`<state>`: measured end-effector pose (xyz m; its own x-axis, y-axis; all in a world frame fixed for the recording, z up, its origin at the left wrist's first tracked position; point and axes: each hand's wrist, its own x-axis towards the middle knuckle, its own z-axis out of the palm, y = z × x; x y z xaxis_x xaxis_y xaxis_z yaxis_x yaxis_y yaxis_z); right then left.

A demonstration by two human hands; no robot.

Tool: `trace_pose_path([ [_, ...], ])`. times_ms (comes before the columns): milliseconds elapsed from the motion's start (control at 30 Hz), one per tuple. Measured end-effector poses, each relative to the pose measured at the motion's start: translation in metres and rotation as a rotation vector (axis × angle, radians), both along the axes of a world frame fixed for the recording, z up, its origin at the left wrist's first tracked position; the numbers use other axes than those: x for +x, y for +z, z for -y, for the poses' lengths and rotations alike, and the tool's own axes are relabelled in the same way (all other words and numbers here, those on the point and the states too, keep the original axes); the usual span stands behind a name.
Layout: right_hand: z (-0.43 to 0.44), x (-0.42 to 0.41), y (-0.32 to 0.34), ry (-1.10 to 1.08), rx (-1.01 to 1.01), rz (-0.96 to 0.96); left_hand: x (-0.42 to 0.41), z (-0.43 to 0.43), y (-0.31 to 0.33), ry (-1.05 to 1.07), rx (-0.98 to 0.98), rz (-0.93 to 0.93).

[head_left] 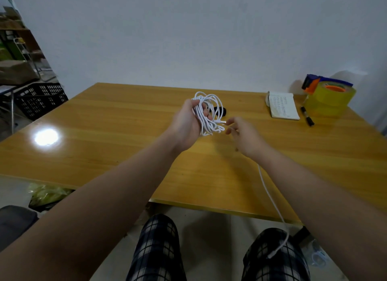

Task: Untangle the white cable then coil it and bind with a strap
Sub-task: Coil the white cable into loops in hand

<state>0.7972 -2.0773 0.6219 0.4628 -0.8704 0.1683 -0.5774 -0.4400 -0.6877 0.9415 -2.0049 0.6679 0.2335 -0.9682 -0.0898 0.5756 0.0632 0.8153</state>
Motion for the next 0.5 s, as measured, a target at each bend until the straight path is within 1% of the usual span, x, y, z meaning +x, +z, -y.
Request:
trace_pose_path([
  [100,-0.010,0.003,-0.004,0.115,-0.011,-0.033,-0.001,0.007,0.004,0.064,0.006,-0.011],
  [200,-0.021,0.008,0.003,0.178,-0.048,-0.128,0.001,0.014,0.010,0.192,0.030,-0.003],
  [233,-0.024,0.009,0.008,0.227,-0.053,-0.185,0.003,0.016,0.009,0.232,0.060,0.058],
  [300,-0.028,0.011,0.021,0.384,-0.099,-0.371,0.006,0.018,0.004,0.262,0.135,0.277],
  [333,-0.029,0.011,0.027,0.458,-0.110,-0.457,0.007,0.016,0.002,0.236,0.156,0.381],
  [367,-0.030,0.011,0.033,0.507,-0.103,-0.496,0.006,0.013,-0.001,0.195,0.161,0.466],
  [400,-0.030,0.010,0.038,0.528,-0.088,-0.482,0.005,0.010,-0.004,0.150,0.155,0.560],
  [467,-0.031,0.007,0.047,0.512,-0.097,-0.342,0.002,0.003,-0.008,0.072,0.128,0.745],
  [500,-0.031,0.005,0.051,0.492,-0.116,-0.281,0.000,0.000,-0.009,0.047,0.116,0.804],
])
